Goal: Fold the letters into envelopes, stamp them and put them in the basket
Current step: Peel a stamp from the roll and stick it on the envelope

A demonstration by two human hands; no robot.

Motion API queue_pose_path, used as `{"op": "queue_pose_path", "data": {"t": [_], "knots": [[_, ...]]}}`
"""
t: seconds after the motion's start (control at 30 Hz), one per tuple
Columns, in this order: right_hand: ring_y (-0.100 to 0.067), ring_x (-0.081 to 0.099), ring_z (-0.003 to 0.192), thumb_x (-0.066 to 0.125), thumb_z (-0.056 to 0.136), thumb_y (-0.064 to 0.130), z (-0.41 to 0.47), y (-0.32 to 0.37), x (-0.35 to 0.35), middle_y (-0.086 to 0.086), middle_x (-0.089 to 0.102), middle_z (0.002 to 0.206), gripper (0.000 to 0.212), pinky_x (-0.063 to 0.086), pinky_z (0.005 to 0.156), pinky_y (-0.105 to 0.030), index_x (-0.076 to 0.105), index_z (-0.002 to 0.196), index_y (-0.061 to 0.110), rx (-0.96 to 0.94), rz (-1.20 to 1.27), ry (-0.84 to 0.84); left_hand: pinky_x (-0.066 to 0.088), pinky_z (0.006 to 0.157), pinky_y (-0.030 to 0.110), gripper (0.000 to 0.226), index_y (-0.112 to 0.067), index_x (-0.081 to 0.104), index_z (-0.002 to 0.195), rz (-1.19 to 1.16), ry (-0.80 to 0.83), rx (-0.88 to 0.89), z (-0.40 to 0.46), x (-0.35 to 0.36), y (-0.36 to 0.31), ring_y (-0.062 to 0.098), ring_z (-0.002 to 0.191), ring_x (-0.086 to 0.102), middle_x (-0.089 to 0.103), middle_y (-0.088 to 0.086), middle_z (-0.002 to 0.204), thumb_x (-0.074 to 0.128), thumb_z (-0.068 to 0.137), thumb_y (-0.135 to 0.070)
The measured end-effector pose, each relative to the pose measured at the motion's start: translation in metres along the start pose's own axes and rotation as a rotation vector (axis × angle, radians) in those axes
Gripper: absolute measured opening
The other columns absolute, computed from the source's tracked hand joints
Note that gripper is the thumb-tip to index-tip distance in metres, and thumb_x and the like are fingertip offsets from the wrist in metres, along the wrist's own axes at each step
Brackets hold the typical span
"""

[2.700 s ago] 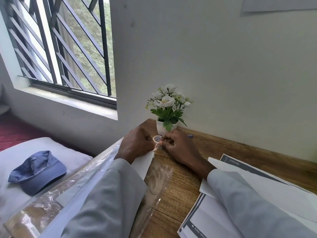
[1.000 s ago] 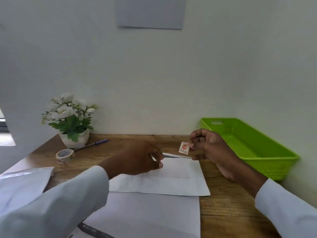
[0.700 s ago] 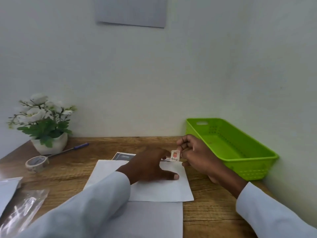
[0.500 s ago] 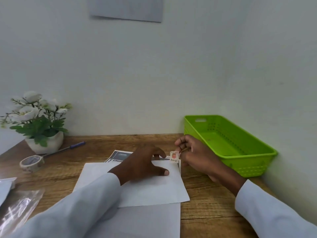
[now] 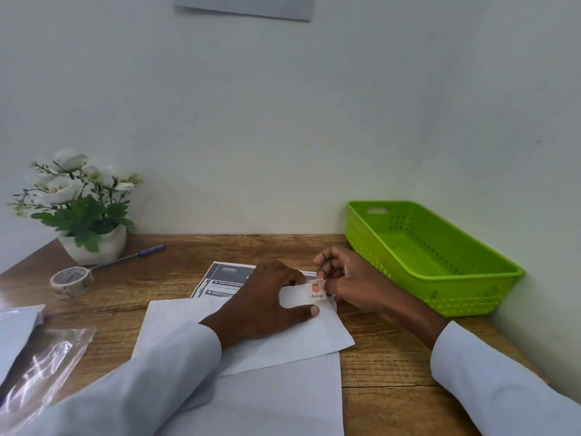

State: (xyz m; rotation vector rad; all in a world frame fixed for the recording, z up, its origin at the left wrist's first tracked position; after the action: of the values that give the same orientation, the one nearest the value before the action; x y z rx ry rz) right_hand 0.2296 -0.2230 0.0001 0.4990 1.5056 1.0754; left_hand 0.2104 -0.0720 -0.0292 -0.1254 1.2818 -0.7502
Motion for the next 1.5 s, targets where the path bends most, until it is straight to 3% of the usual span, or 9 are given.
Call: {"op": "queue_pose_path", "data": {"t": [0.17, 0.63, 0.77, 0.9, 1.07, 1.2, 1.33, 1.43, 1.5], "knots": [[-0.004, 0.055, 0.069, 0.063, 0.082, -0.007, 0.007, -0.004, 0.004, -0.002, 0.062, 0.085, 0.037, 0.045, 0.058, -0.015, 0.053, 0.111, 0.014, 0.019, -0.032, 0.078, 0.034, 0.094, 0.021, 0.058, -0.03, 0.057, 0.118, -0.013, -0.03, 0.001, -0.002, -0.001, -0.001, 0.007, 0.111, 0.045, 0.055, -0.012, 0.115, 0.071, 0.071, -0.061], [-0.008, 0.053, 0.07, 0.073, 0.08, -0.001, 0.013, -0.01, 0.011, 0.001, 0.061, 0.084, 0.041, 0.045, 0.064, -0.02, 0.053, 0.11, 0.017, -0.062, -0.086, 0.09, 0.041, 0.09, 0.028, 0.048, -0.032, 0.052, 0.107, -0.049, -0.053, -0.01, -0.004, 0.0, -0.001, 0.006, 0.104, 0.046, 0.055, -0.016, 0.109, 0.076, 0.072, -0.055], [-0.011, 0.054, 0.075, 0.076, 0.077, 0.001, 0.013, -0.012, 0.011, 0.0, 0.062, 0.086, 0.045, 0.046, 0.069, -0.028, 0.054, 0.112, 0.018, -0.085, -0.099, 0.082, 0.041, 0.092, 0.03, 0.047, -0.033, 0.056, 0.103, -0.05, -0.043, 0.015, -0.004, 0.0, -0.001, 0.007, 0.103, 0.047, 0.055, -0.016, 0.106, 0.068, 0.069, -0.063], [-0.008, 0.054, 0.076, 0.082, 0.074, 0.009, 0.01, -0.013, 0.005, 0.003, 0.063, 0.097, 0.05, 0.047, 0.068, -0.021, 0.058, 0.117, 0.02, -0.09, -0.126, 0.044, 0.039, 0.097, 0.034, 0.046, -0.04, 0.062, 0.101, -0.038, -0.027, 0.043, -0.003, 0.0, -0.002, 0.008, 0.105, 0.049, 0.056, -0.014, 0.106, 0.057, 0.068, -0.071], [-0.006, 0.05, 0.069, 0.087, 0.069, 0.017, 0.005, -0.015, -0.003, 0.005, 0.064, 0.091, 0.032, 0.044, 0.065, -0.021, 0.069, 0.095, 0.014, -0.073, -0.112, -0.038, 0.037, 0.101, 0.034, 0.052, -0.042, 0.066, 0.109, -0.008, 0.008, 0.019, -0.002, 0.0, -0.003, 0.008, 0.111, 0.046, 0.055, -0.013, 0.111, 0.055, 0.068, -0.072], [0.0, 0.053, 0.064, 0.078, 0.081, 0.014, 0.001, -0.011, -0.002, 0.011, 0.065, 0.079, 0.007, 0.039, 0.057, -0.011, 0.078, 0.088, 0.013, -0.155, -0.234, -0.015, 0.037, 0.101, 0.031, 0.059, -0.039, 0.064, 0.12, 0.014, 0.025, -0.02, -0.003, 0.001, -0.003, 0.01, 0.114, 0.044, 0.049, -0.015, 0.11, 0.056, 0.07, -0.069], [-0.011, 0.059, 0.086, 0.06, 0.086, 0.0, -0.006, -0.006, -0.003, 0.018, 0.057, 0.081, 0.027, 0.045, 0.069, -0.018, 0.079, 0.095, 0.017, -0.178, -0.393, -0.008, 0.035, 0.104, 0.031, 0.061, -0.033, 0.062, 0.126, 0.03, 0.04, -0.039, -0.003, 0.002, -0.003, 0.009, 0.116, 0.041, 0.048, -0.015, 0.115, 0.061, 0.075, -0.067], [-0.014, 0.061, 0.087, 0.056, 0.08, -0.006, -0.012, -0.002, -0.003, 0.012, 0.061, 0.084, 0.036, 0.051, 0.075, -0.032, 0.08, 0.085, 0.019, -0.205, -0.389, 0.002, 0.035, 0.104, 0.031, 0.06, -0.031, 0.062, 0.127, 0.038, 0.039, -0.037, -0.003, 0.001, -0.005, 0.009, 0.117, 0.042, 0.05, -0.013, 0.117, 0.064, 0.077, -0.064], [-0.016, 0.061, 0.089, 0.054, 0.078, -0.008, -0.014, -0.002, -0.001, 0.003, 0.064, 0.09, 0.041, 0.051, 0.077, -0.033, 0.081, 0.086, 0.022, -0.217, -0.369, 0.019, 0.036, 0.104, 0.031, 0.066, -0.031, 0.062, 0.126, 0.03, 0.043, -0.044, -0.004, 0.0, -0.005, 0.01, 0.116, 0.043, 0.047, -0.016, 0.112, 0.059, 0.072, -0.067]]}}
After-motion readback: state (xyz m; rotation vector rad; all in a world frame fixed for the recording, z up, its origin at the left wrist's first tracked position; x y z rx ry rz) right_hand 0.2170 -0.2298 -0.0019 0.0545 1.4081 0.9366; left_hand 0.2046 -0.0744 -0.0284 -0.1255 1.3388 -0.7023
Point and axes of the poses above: each hand's wrist, its own z-axis towards the middle knuckle, its own x-axis out of the palm, y = z × x, the point moved 6 cm from there along z, towards the middle knuckle
